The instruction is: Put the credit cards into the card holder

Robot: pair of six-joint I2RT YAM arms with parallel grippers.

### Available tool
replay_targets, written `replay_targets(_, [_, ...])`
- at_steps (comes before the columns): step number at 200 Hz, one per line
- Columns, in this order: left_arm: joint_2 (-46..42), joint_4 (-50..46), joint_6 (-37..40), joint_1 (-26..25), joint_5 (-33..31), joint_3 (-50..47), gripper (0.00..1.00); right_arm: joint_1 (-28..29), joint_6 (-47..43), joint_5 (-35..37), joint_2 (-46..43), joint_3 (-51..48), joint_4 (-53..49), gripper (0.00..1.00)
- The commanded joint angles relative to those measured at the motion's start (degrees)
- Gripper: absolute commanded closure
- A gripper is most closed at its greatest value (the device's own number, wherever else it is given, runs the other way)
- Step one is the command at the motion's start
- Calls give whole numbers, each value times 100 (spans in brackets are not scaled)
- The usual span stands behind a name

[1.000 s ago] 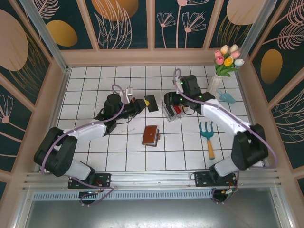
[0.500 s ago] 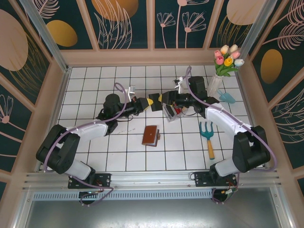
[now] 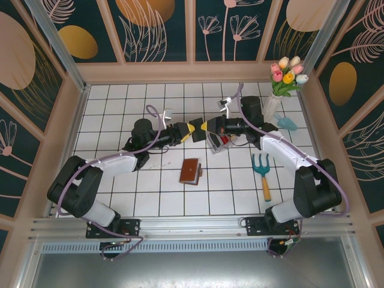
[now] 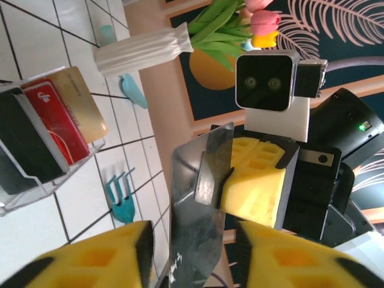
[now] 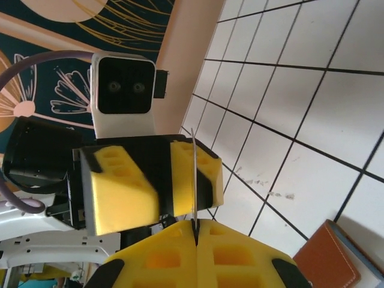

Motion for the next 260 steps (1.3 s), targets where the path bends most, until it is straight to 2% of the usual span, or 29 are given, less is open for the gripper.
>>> replay_targets(1, [-230,-1225,739,-62,-411,169,29,-73,-396,1055,-442,-71,-710,100])
replay_targets(10, [-397,-2484,1419,-183,-1000,374,28,-38,-446,1802,-593,-103,-1083,100])
replay_targets(22, [-548,-4223,2230,-533,-2234,794,22,118,-348,2801,-846,-254,-1371,99])
replay_targets(37, [-482,-5669,2734,-1014,-3443,1242,17,481,-146,3944,-1155,-470,-1614,98])
replay_targets(48, [-397,-6245,2813,-1278,-3941,1363,13,707,-33,4380,-1321,-632,-1659,99])
replay_targets(74, [-113,-7297,2935,-1973,-4864,1599,11,1075,446,5012,-1614,-997,-1620,99])
replay_targets(96, [218,-7831,2950,-2294,-5279,1891,11,1155,752,5116,-1809,-1333,-1419,99])
replay_targets(108, [312,-7935,2952,-2384,-5381,1932,11,1154,796,5073,-1868,-1442,-1341,98])
replay_targets(158, [553,-7524,3163,-2416,-4655,1931,9,1154,799,4765,-1780,-1495,-1229,98])
replay_targets(260, [942,-7479,3238,-2455,-4477,2197,4,1160,796,4728,-1696,-1508,-1131,97])
